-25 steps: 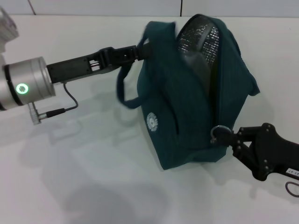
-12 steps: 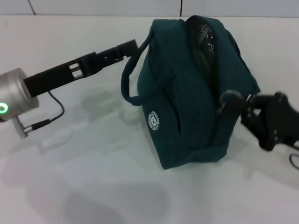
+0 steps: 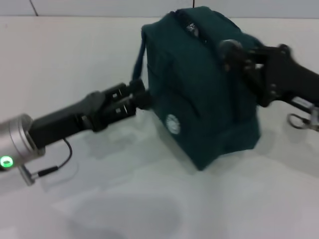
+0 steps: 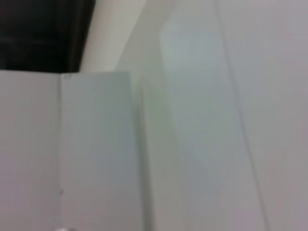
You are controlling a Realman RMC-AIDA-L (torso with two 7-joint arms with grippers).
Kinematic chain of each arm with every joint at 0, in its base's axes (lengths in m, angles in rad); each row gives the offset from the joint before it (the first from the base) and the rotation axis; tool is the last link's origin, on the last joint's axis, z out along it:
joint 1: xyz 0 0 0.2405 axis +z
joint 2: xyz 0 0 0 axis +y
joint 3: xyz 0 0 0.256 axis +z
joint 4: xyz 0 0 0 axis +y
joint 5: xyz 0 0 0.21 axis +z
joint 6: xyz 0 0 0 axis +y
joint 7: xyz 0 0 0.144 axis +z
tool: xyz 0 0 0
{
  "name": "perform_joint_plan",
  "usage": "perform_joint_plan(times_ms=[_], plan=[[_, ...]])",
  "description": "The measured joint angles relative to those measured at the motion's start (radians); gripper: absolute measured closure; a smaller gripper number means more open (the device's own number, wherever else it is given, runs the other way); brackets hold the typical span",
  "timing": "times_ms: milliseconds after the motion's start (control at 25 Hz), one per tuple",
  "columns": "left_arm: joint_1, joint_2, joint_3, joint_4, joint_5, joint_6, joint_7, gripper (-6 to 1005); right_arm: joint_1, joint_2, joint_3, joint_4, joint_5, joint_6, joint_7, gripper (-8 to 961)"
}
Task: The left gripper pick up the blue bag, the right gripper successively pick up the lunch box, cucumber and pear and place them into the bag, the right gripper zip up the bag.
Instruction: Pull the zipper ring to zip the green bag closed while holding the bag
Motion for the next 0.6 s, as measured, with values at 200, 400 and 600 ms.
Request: perform_joint_plan(times_ms=[200, 400, 600], plan=[[0.037, -0.001, 0.000, -0.042, -0.004, 0.000, 0.097, 230, 0.078, 0.003, -0.095, -0.005, 0.003, 0.055, 0.008, 916], [0.078, -0.003, -0.008, -0.049, -0.013, -0.013, 0.172, 238, 0.128, 0.004, -0.130, -0.013, 0.007, 0.094, 0.009, 913], [0.077, -0.004, -0.009, -0.087, -0.017, -0.082, 0.270, 246, 0.152, 0.004, -0.137, -0.014, 0.009, 0.123, 0.009, 911]])
